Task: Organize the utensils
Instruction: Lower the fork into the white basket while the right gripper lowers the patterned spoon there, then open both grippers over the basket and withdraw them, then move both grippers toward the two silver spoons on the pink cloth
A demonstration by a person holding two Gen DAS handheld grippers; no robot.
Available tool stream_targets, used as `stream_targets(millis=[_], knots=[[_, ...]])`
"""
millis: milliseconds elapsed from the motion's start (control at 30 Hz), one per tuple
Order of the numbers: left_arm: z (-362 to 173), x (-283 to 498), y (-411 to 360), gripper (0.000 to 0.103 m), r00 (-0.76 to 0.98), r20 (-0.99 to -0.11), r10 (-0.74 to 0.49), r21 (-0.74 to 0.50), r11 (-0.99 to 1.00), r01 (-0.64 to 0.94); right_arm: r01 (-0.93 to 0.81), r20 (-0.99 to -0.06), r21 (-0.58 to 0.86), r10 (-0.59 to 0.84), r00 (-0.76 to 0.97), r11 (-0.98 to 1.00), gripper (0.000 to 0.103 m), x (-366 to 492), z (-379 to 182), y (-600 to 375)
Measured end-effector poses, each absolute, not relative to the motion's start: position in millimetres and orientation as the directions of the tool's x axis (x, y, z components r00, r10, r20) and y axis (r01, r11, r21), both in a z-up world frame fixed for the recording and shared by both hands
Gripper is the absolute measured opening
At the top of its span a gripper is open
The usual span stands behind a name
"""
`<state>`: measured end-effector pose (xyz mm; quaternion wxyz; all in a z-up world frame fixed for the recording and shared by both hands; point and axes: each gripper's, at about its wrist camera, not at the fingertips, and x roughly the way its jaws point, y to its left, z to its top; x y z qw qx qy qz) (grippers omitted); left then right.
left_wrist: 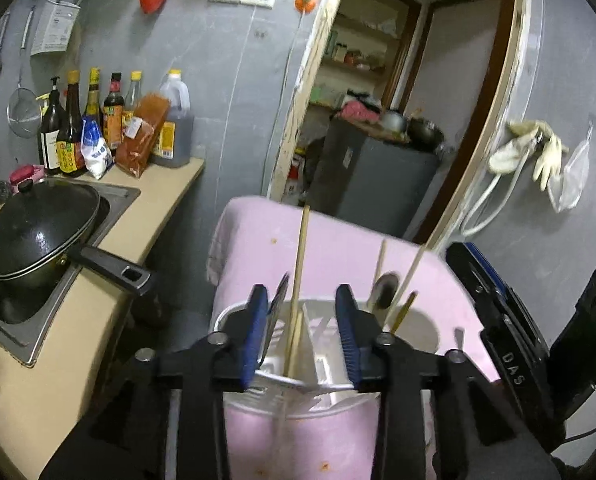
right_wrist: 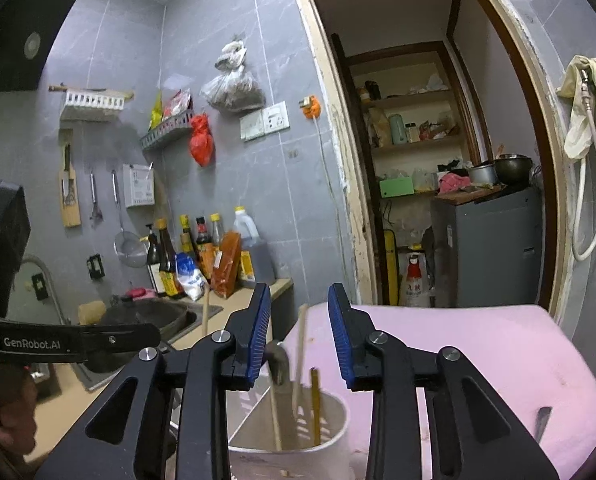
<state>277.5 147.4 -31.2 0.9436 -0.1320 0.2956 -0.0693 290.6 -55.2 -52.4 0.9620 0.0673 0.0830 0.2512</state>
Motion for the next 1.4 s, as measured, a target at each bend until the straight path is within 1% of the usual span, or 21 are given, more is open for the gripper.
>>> stream_targets(millis=[33, 67, 100, 133, 167, 200, 233, 300, 333, 367, 400, 433, 467, 500, 567, 767, 933, 1133, 1267, 1400], knots=[[-27, 277, 147, 0.031, 0.821, -0.53, -0.211, -0.297, 0.953, 0.053, -0.469, -0.121, 0.172, 0.491, 0.863, 0.866, 0.03, 290, -48, -59], [-24, 276, 145, 0.031, 0.825, -0.525, -0.209, -0.297, 0.954, 0.052, -0.464, -0.116, 0.174, 0.486, 0.866, 0.868, 0.034, 290, -43, -63], [-20, 275, 143, 0.034, 0.833, -0.515, -0.202, -0.292, 0.955, 0.052, -0.459, -0.111, 0.177, 0.481, 0.87, 0.871, 0.037, 289, -38, -68], [-17, 275, 141, 0.036, 0.839, -0.506, -0.199, -0.287, 0.956, 0.054, -0.456, -0.108, 0.181, 0.479, 0.871, 0.871, 0.045, 288, -36, -72], [-12, 272, 137, 0.04, 0.85, -0.489, -0.198, -0.284, 0.957, 0.059, -0.448, -0.104, 0.185, 0.47, 0.876, 0.875, 0.051, 288, -29, -79], [-8, 271, 134, 0.045, 0.859, -0.473, -0.194, -0.278, 0.958, 0.064, -0.441, -0.103, 0.188, 0.464, 0.88, 0.878, 0.054, 287, -25, -85], [-5, 270, 130, 0.048, 0.867, -0.462, -0.19, -0.272, 0.96, 0.065, -0.432, -0.104, 0.189, 0.456, 0.884, 0.882, 0.055, 286, -21, -90], [3, 266, 120, 0.056, 0.886, -0.429, -0.177, -0.253, 0.965, 0.07, -0.407, -0.108, 0.187, 0.431, 0.896, 0.894, 0.063, 284, -12, -102], [6, 265, 116, 0.059, 0.892, -0.418, -0.172, -0.247, 0.966, 0.07, -0.396, -0.106, 0.185, 0.419, 0.902, 0.899, 0.071, 283, -8, -108], [7, 265, 112, 0.065, 0.897, -0.408, -0.168, -0.242, 0.968, 0.071, -0.384, -0.105, 0.183, 0.406, 0.908, 0.905, 0.077, 282, -4, -114], [10, 263, 105, 0.072, 0.906, -0.391, -0.161, -0.237, 0.969, 0.069, -0.373, -0.108, 0.18, 0.395, 0.912, 0.91, 0.078, 281, -1, -120], [12, 262, 101, 0.076, 0.913, -0.378, -0.153, -0.232, 0.97, 0.066, -0.365, -0.112, 0.177, 0.387, 0.915, 0.914, 0.082, 280, 0, -126], [13, 261, 95, 0.082, 0.922, -0.361, -0.143, -0.227, 0.972, 0.062, -0.348, -0.118, 0.172, 0.37, 0.921, 0.921, 0.089, 279, 3, -133], [14, 259, 91, 0.085, 0.928, -0.347, -0.135, -0.222, 0.973, 0.059, -0.336, -0.118, 0.171, 0.358, 0.926, 0.926, 0.092, 278, 5, -141], [16, 257, 76, 0.088, 0.939, -0.324, -0.117, -0.204, 0.978, 0.052, -0.315, -0.116, 0.17, 0.336, 0.935, 0.934, 0.103, 274, 7, -157], [11, 256, 36, 0.089, 0.949, -0.298, -0.107, -0.16, 0.985, 0.06, -0.261, -0.135, 0.138, 0.279, 0.951, 0.955, 0.103, 268, 5, -195], [-2, 254, 4, 0.089, 0.94, -0.32, -0.119, -0.156, 0.985, 0.072, -0.237, -0.179, 0.112, 0.254, 0.951, 0.965, 0.103, 268, -8, -225], [-27, 258, -34, 0.089, 0.918, -0.374, -0.133, -0.135, 0.987, 0.088, -0.221, -0.249, 0.085, 0.236, 0.939, 0.971, 0.103, 268, -30, -259], [-51, 262, -53, 0.089, 0.886, -0.437, -0.153, -0.149, 0.984, 0.096, -0.221, -0.319, 0.09, 0.238, 0.917, 0.971, 0.103, 275, -51, -278], [-79, 269, -66, 0.089, 0.845, -0.511, -0.154, -0.15, 0.985, 0.089, -0.202, -0.403, 0.128, 0.237, 0.884, 0.971, 0.103, 287, -75, -295]])
